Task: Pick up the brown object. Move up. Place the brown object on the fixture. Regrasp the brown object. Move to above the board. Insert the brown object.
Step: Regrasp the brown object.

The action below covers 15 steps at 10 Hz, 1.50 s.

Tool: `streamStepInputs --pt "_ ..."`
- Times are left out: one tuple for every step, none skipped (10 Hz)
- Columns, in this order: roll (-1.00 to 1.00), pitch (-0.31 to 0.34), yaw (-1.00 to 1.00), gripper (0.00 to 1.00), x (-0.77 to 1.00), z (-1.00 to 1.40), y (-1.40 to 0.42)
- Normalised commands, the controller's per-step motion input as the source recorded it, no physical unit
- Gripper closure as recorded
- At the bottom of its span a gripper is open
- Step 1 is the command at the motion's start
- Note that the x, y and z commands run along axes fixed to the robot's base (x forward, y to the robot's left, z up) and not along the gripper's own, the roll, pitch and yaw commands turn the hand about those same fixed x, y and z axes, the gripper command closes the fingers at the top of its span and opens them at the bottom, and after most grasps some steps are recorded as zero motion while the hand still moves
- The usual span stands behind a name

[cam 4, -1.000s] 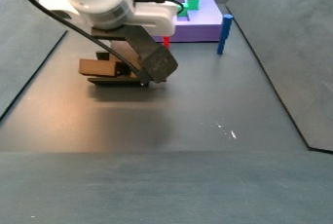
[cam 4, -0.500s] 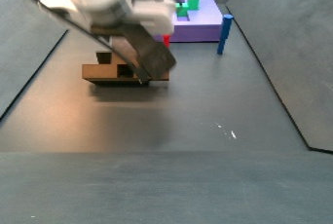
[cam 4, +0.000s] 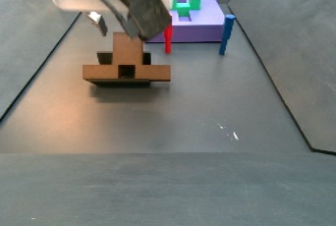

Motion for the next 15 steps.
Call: streamStepInputs --pt "0.86 -0.077 0.03 0.00 0.00 0.07 0.00" --pt "0.84 -0.103 0.05 0.00 0.00 0.03 0.00" --pt "0.79 -0.114 0.09 0.00 0.00 0.00 -0.02" --pt "0.65 -0.160 0.12 0.00 0.00 0.00 0.00" --pt "0.61 -0.171 0.13 0.00 0.00 -0.04 0.00" --pt "0.57 -0.186 0.13 0.00 0.00 -0.07 0.00" --pt "0.56 -0.197 0.13 0.00 -0.02 -0.08 0.00" --pt "0.60 -0.214 0.13 0.00 -0.06 -0.06 0.00" --pt "0.53 -0.449 0.15 0.00 -0.37 0.00 0.00" --pt "0.52 -0.391 0.19 0.00 -0.28 0.03 0.00" --pt "0.55 -0.303 0.20 0.00 -0.14 0.08 -0.01" --pt "0.59 -0.200 0.23 0.00 0.00 0.01 -0.08" --pt "0.67 -0.180 0.23 0.00 0.00 0.00 -0.13" --pt "0.77 -0.049 0.21 0.00 0.01 -0.03 -0.22" --pt "0.78 -0.006 0.09 0.00 0.00 -0.15 -0.24"
